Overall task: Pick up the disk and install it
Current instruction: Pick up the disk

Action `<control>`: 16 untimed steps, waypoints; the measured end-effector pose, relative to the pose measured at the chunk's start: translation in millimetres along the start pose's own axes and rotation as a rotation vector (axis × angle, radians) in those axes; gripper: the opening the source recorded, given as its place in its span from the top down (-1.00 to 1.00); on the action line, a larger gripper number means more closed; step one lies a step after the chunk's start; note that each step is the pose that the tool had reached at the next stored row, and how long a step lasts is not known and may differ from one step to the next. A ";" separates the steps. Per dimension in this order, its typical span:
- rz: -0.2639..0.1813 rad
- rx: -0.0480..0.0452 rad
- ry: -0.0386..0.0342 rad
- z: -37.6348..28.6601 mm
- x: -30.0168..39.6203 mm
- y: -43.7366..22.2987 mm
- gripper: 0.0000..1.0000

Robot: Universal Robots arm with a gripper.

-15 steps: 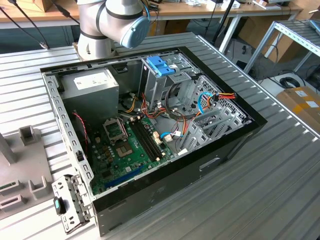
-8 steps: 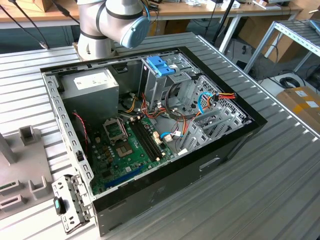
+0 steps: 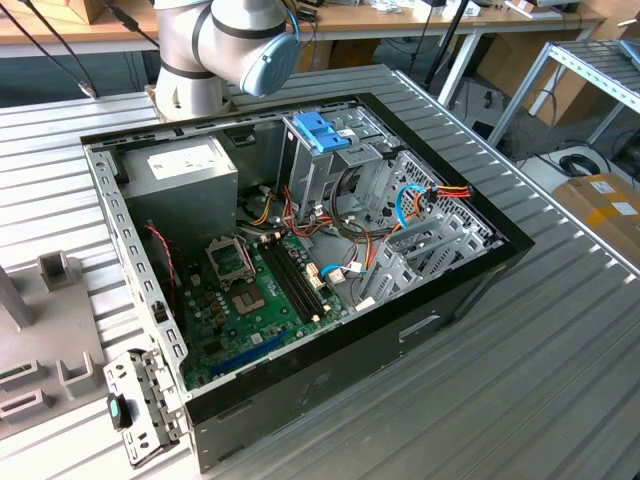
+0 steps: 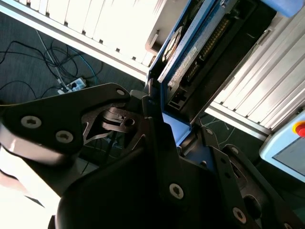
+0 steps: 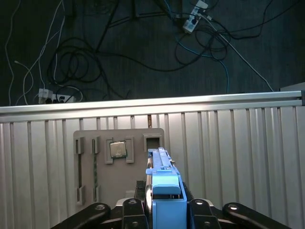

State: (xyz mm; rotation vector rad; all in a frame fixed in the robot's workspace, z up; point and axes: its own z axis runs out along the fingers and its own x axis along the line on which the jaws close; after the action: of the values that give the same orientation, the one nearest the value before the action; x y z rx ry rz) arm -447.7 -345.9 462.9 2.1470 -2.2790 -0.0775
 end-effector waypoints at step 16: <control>0.000 0.0000 0.0000 -12.6 -0.3 0.5 0.25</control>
State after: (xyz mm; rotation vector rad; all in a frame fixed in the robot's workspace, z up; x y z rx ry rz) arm -447.7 -345.9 475.5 2.1471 -2.2790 -0.0775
